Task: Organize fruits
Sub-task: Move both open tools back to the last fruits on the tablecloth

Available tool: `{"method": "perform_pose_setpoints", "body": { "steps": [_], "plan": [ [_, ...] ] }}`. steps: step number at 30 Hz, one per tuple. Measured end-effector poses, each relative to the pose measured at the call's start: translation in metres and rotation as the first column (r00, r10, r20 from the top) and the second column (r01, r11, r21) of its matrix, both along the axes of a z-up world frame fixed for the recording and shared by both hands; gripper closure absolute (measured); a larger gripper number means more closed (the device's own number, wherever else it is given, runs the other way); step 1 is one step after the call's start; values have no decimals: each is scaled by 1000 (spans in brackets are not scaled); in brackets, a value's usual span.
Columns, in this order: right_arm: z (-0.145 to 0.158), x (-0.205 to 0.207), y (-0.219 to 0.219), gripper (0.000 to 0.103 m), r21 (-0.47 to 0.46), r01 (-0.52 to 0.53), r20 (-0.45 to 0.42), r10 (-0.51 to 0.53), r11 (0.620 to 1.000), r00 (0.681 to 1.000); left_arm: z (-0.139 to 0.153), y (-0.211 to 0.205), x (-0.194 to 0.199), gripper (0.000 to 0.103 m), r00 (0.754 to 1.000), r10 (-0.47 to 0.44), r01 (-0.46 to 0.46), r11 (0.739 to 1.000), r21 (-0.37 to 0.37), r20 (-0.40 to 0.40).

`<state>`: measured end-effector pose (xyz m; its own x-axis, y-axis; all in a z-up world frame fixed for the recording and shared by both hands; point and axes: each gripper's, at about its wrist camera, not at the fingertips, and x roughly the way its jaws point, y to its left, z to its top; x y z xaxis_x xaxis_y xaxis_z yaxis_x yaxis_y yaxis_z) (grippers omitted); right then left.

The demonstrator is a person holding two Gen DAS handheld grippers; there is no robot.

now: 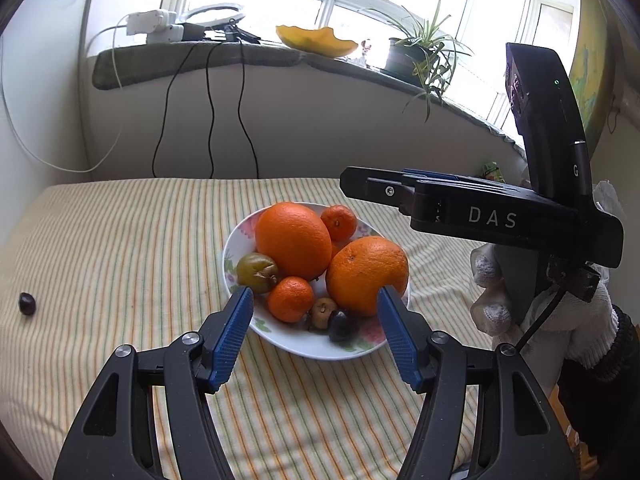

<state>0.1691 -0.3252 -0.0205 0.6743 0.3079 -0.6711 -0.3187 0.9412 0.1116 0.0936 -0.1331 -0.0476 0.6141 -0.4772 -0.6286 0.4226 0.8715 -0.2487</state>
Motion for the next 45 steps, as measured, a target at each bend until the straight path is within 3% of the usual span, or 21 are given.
{"method": "perform_pose_setpoints", "body": {
  "steps": [13, 24, 30, 40, 45],
  "plan": [
    [10, 1, 21, 17, 43, -31, -9, 31, 999, 999, 5, 37, -4, 39, 997, 73, -73, 997, -18, 20],
    [14, 5, 65, 17, 66, -126, -5, 127, 990, 992, 2, 98, -12, 39, 970, 240, -239, 970, -34, 22],
    [13, 6, 101, 17, 71, -204, -7, 205, 976, 979, -6, 140, -16, 39, 930, 368, -368, 930, -24, 12],
    [-2, 13, 170, 17, 129, -329, -44, 337, 935, 940, -29, 217, -18, 39, 813, 582, -582, 813, 7, -19],
    [-23, 23, 206, 21, 193, -371, -112, 396, 908, 911, -38, 240, -14, 45, 775, 631, -631, 776, 29, -30]
  ]
}}
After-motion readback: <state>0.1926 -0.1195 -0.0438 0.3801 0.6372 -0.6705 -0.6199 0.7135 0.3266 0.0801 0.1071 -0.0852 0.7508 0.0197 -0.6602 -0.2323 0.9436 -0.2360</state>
